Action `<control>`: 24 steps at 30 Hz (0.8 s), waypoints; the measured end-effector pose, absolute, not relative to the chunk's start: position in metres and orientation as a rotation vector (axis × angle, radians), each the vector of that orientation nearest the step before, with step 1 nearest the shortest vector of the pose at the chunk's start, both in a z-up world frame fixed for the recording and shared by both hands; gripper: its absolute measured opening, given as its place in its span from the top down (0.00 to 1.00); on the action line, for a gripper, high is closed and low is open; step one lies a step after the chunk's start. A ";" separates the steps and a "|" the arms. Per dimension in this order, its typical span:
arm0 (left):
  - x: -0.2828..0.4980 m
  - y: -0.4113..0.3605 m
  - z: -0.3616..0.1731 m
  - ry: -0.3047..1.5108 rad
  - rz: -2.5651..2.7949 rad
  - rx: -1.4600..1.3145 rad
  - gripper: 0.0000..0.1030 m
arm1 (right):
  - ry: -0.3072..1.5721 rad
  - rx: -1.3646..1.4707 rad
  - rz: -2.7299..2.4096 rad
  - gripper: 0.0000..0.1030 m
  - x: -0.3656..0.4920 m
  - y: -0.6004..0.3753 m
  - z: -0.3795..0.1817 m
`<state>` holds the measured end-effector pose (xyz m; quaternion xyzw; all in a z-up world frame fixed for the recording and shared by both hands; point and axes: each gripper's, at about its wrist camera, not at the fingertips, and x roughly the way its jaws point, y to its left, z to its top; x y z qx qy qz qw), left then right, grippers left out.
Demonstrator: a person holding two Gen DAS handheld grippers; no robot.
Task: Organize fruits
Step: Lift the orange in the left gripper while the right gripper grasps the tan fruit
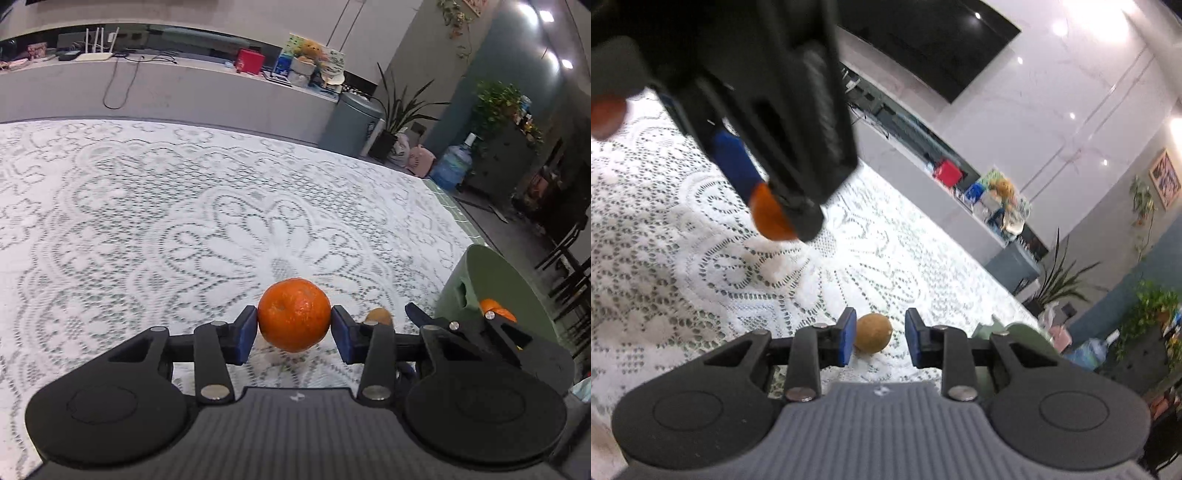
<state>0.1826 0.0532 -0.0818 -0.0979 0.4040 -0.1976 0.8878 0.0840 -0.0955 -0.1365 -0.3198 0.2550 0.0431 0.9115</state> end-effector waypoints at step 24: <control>0.169 0.050 -0.080 0.855 -0.385 -0.175 0.53 | 0.515 -0.558 0.122 0.81 0.111 -0.118 -0.118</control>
